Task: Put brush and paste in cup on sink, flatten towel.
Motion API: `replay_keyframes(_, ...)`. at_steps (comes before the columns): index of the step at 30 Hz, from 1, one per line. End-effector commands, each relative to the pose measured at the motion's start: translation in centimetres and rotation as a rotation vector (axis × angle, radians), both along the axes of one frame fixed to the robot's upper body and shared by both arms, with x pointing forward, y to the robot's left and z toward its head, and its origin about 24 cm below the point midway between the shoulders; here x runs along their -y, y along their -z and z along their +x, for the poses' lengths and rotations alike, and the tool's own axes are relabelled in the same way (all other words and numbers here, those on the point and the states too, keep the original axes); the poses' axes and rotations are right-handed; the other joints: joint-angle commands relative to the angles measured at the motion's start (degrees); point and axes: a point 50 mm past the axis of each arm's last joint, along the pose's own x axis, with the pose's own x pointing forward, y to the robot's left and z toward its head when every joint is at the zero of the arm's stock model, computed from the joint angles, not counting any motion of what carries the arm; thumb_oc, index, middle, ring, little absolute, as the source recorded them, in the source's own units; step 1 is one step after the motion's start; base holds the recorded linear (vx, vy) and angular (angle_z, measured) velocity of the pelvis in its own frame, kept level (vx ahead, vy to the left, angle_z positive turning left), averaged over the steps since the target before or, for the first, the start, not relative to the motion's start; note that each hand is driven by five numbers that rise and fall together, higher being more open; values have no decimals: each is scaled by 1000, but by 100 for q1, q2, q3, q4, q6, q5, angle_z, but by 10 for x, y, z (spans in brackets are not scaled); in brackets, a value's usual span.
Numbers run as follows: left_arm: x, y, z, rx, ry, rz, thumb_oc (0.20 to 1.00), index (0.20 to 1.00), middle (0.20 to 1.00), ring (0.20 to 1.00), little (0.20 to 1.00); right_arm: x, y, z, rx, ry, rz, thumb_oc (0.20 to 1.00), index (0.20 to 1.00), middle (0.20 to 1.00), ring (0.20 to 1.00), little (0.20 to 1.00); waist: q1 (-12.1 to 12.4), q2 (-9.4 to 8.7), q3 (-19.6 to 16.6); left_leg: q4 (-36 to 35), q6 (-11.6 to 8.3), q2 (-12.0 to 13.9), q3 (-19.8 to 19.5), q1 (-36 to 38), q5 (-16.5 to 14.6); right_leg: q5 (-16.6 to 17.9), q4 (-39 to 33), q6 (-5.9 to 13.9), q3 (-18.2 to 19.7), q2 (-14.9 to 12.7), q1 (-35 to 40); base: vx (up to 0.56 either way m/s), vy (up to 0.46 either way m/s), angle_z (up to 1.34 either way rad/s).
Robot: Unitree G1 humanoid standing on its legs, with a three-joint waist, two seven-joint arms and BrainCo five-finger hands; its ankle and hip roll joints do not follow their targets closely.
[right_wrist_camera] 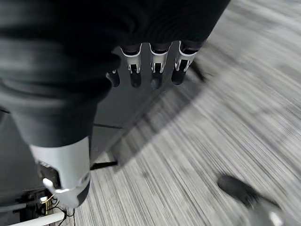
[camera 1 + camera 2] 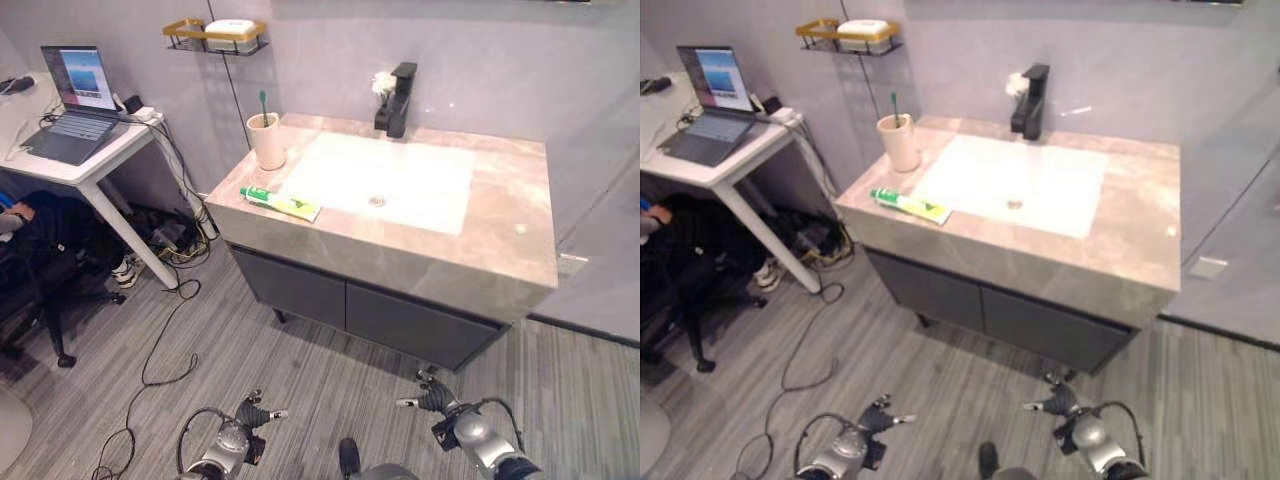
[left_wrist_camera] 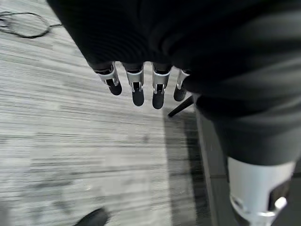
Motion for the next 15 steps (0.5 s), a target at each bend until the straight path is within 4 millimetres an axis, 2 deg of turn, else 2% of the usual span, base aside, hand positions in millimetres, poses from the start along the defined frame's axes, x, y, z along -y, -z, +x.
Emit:
replay_keyframes(1,-3,-10,18,65,29,28,1000,1000,1000,1000,1000,19,1,-11,-8,16,-73,1000,1000,1000,1000,1000,-89,-62,163,-2051,525,386,924,148,761,-121,192,948,203,-285,84,266,-23,16)
replay_keyframes(2,-4,-10,17,67,29,38,1000,1000,1000,1000,1000,19,1,-11,-5,19,-72,1000,1000,1000,1000,1000,-97,-51,134,-2467,591,392,1023,37,710,-156,202,989,217,-296,107,294,29,23)
replay_keyframes(4,-5,-9,15,64,17,44,1000,1000,1000,1000,1000,16,2,-12,-4,5,-68,1000,1000,1000,1000,1000,-102,5,145,-3219,634,355,925,-8,763,-270,244,1041,301,-291,165,260,73,-9)
replay_keyframes(5,-7,-8,13,58,8,47,1000,1000,1000,1000,1000,14,4,-15,-14,-9,-75,1000,1000,1000,1000,1000,-78,61,165,-3739,618,360,751,-20,929,-336,269,1051,368,-263,201,374,154,-39)
replay_keyframes(6,-8,-5,7,43,-1,49,1000,1000,1000,1000,1000,13,8,-19,-36,-25,-93,1000,1000,1000,1000,1000,5,142,203,-4420,560,437,314,-32,1285,-450,286,1078,509,-234,348,308,131,-43)
replay_keyframes(9,-8,-5,7,43,-1,49,1000,1000,1000,1000,1000,13,8,-19,-36,-25,-94,1000,1000,1000,1000,1000,7,147,193,-4439,558,441,314,-40,1304,-441,287,1074,510,-228,331,171,75,-66)
replay_keyframes(10,-13,-2,0,22,-30,53,1000,1000,1000,1000,1000,10,9,-21,-40,-45,-89,1000,1000,1000,1000,1000,75,198,183,-4934,464,630,-187,-37,1559,-606,350,1116,806,-227,455,399,179,-75)
replay_keyframes(12,-18,0,-6,7,-53,59,1000,1000,1000,1000,1000,10,8,-20,-38,-52,-90,1000,1000,1000,1000,1000,153,253,152,-5080,385,589,-712,13,1566,-729,418,1140,1083,-209,525,396,213,-91)
replay_keyframes(14,-19,0,-6,7,-57,63,1000,1000,1000,1000,1000,12,8,-20,-39,-41,-89,1000,1000,1000,1000,1000,148,348,103,-5148,295,623,-797,-55,1637,-818,476,1198,1183,-281,583,272,241,-109)
replay_keyframes(15,-19,1,-7,6,-58,65,1000,1000,1000,1000,1000,13,8,-20,-39,-38,-90,1000,1000,1000,1000,1000,139,382,80,-5087,348,611,-699,-31,1524,-914,529,1241,1233,-347,631,250,282,-70)
